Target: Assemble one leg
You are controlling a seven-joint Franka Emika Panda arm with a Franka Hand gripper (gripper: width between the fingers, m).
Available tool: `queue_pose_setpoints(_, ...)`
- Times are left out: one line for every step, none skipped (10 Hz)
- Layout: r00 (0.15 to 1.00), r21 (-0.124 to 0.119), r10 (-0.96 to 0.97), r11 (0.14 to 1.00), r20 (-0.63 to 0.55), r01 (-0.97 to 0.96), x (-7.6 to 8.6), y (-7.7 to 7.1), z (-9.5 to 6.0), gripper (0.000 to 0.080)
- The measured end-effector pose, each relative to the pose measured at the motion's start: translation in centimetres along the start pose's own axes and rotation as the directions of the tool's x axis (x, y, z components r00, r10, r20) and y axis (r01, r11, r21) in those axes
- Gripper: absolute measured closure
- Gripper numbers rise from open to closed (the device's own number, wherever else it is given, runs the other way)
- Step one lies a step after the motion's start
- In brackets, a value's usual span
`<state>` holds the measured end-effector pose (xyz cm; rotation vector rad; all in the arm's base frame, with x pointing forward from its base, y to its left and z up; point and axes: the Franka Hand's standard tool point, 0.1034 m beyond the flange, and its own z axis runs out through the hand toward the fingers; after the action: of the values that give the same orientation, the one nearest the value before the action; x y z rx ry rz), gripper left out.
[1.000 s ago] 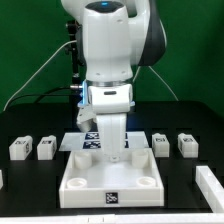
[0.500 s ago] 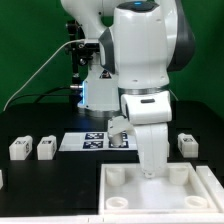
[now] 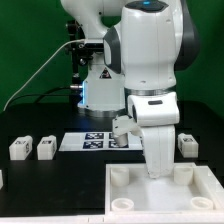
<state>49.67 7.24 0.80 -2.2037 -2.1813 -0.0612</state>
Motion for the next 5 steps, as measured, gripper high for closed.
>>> queue_pose_setpoints(1.0,0.001,0.001,1.0,0.0,-0.001,-0.03,-0.02,0.03,0.0733)
queue_pose_setpoints(1.0,0.001,0.002,1.0,0.0,-0.002,-0.07,-0.03,0.04,0.0515)
queue_pose_setpoints(1.0,0.001,0.002,1.0,0.0,-0.002,-0.09,-0.03,0.04,0.0515)
queue_pose_setpoints(1.0,0.001,0.003,1.0,0.0,-0.003,-0.12,-0.03,0.05,0.0339)
queue_pose_setpoints(1.0,0.001,0.004,1.0,0.0,-0.004,-0.14,-0.03,0.05,0.0339)
